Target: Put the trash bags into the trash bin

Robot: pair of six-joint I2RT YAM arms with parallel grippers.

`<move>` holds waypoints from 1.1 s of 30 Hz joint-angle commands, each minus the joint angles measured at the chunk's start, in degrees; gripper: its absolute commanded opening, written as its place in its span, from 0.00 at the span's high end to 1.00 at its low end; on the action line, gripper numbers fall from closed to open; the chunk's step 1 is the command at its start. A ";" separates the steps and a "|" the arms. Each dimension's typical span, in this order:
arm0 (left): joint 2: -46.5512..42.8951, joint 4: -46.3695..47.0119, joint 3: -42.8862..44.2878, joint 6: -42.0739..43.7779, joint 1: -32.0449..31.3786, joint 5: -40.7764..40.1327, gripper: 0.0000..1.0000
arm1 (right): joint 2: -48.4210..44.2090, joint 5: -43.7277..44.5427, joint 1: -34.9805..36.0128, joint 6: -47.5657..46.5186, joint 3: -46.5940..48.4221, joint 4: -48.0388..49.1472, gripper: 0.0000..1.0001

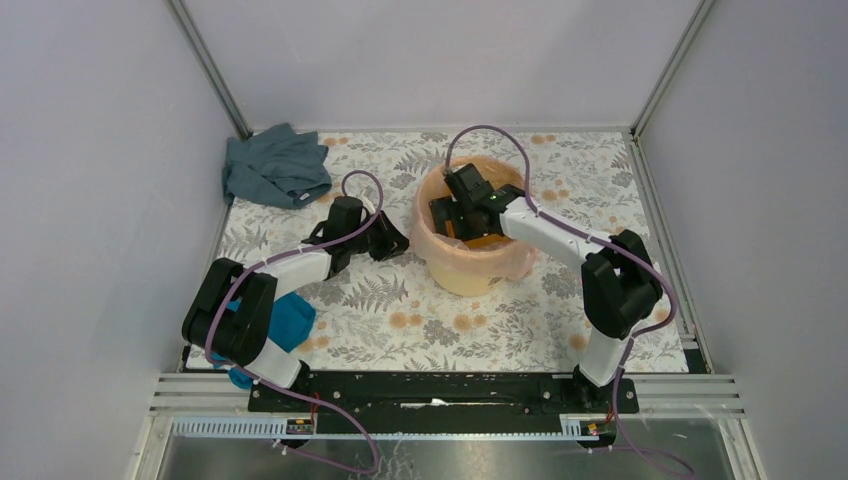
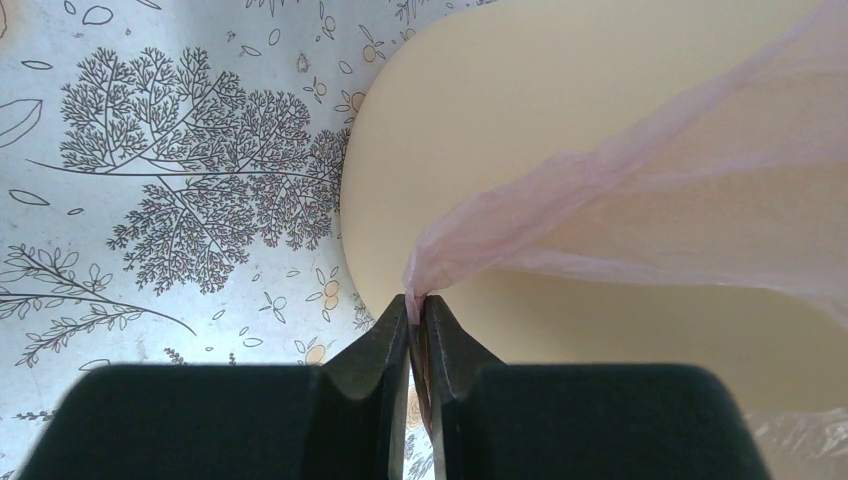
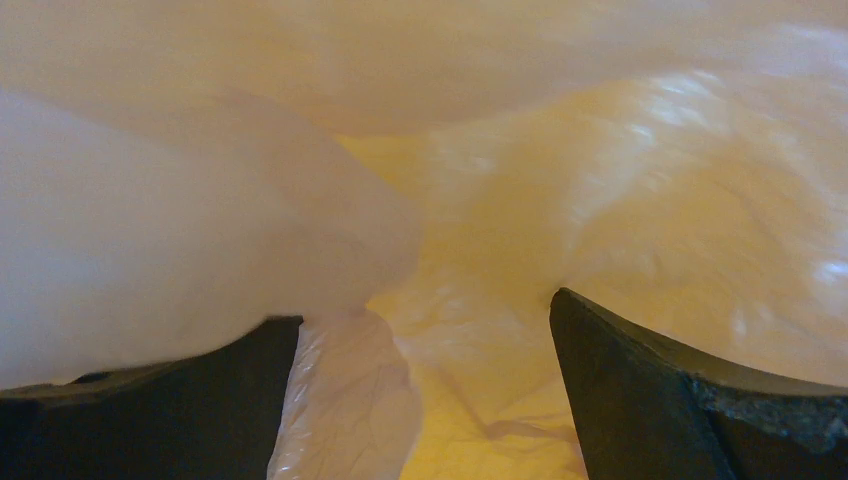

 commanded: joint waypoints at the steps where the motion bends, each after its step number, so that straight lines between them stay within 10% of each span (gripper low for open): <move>1: -0.28 2.66 0.53 0.11 -0.23 0.46 0.86 | 0.73 -10.84 2.32 2.66 1.32 4.63 0.00; 11: -0.49 2.53 1.30 -0.05 -0.79 0.50 0.86 | 6.86 -1.58 2.32 0.50 -0.52 4.06 0.00; 30: -0.23 2.13 0.85 0.47 -0.79 -0.13 0.86 | -13.09 8.18 2.32 -0.99 4.43 -7.75 0.00; 33: -0.14 2.20 0.93 0.29 -0.79 0.03 0.86 | -13.37 10.95 2.24 -2.94 5.68 -6.05 0.13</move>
